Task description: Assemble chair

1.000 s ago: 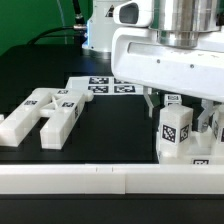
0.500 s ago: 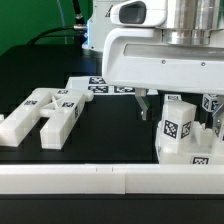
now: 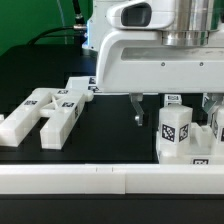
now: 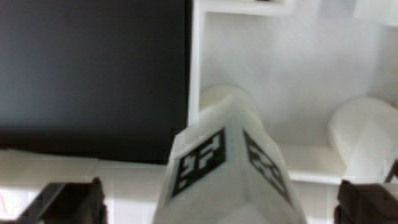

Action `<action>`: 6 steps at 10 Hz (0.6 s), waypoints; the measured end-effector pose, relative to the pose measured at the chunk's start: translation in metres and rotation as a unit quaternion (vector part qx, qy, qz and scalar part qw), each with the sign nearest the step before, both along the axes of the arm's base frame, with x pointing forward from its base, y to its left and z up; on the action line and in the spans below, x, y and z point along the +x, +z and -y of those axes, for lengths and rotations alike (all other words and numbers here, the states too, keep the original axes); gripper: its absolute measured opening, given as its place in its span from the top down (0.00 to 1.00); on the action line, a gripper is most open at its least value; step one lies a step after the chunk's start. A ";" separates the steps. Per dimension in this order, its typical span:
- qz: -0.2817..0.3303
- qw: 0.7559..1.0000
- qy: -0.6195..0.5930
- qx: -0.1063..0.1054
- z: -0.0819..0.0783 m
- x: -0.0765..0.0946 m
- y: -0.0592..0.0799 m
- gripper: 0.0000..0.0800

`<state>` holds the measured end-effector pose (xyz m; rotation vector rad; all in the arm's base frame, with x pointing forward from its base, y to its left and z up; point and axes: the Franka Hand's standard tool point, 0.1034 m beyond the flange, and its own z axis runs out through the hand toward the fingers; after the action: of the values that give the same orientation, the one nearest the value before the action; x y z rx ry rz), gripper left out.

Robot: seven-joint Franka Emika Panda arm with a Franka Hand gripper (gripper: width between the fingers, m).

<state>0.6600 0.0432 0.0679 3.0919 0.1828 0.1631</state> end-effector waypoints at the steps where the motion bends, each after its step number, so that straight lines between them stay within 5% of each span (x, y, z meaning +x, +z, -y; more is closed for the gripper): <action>1: -0.001 0.999 0.036 -0.005 0.000 0.000 0.000 0.19; 6: -0.011 0.976 0.214 -0.037 0.005 0.000 0.000 0.19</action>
Offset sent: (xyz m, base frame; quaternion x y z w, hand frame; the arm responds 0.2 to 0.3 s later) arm 0.0002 0.0010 -0.0002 0.0001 0.0024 -0.1931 0.9812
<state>0.6599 0.0378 0.0674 2.9331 0.8351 0.1308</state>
